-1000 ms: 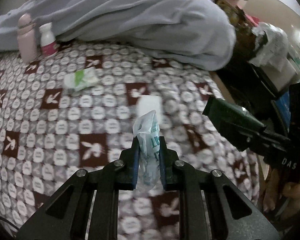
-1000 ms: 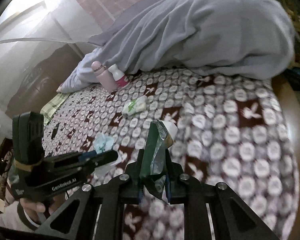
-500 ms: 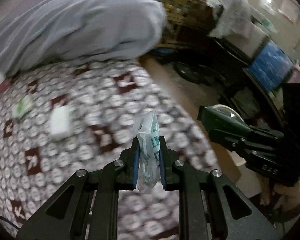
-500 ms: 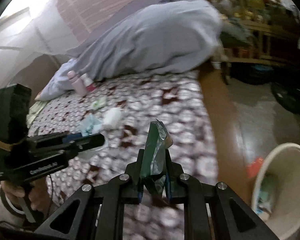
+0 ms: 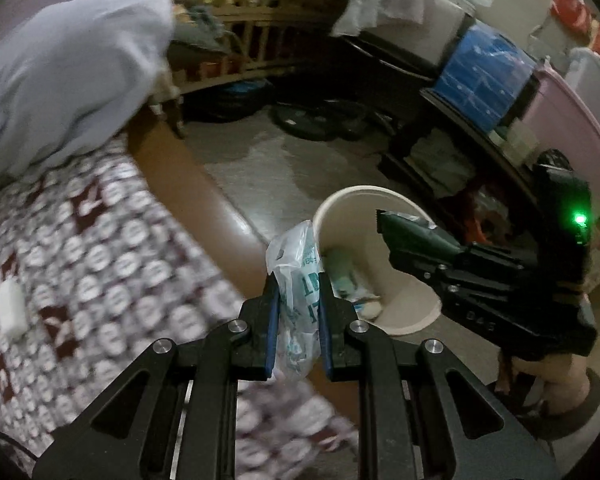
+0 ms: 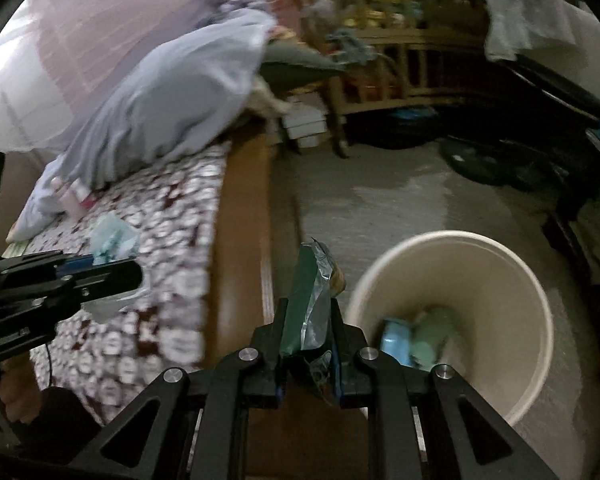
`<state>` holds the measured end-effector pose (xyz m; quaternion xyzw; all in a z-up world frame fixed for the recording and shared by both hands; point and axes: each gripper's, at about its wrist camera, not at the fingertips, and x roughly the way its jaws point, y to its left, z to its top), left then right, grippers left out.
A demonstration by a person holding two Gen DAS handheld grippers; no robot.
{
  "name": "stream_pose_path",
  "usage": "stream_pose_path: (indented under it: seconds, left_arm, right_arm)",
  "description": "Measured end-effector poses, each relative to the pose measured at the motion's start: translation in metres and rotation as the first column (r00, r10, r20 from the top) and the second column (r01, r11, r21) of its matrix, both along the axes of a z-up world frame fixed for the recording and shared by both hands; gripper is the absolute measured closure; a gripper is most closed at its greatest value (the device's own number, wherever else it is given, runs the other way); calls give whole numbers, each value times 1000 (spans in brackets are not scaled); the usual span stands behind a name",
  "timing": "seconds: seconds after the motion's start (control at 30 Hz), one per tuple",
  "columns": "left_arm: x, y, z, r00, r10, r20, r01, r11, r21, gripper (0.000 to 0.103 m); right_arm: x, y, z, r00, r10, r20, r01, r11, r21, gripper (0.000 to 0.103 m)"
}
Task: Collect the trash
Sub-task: 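Carry the clear wrapper and green wrapper over the white bucket, then open both tools to drop the wrappers into the bucket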
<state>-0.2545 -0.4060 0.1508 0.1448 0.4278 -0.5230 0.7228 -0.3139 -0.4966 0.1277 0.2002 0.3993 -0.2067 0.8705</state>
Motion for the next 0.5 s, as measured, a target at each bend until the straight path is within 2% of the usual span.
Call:
stream_pose_path:
  seconds: [0.2,0.5]
  left_arm:
    - [-22,-47,-12,999,-45,-21,46,998,31,88]
    - [-40,-96,-35,995,-83,-61,87,994,62,88]
  right_arm:
    - [-27,-36,-17,994,-101,-33,101,995,-7,88]
    - [-56,-67,-32,978,-202,-41,203,979,21,88]
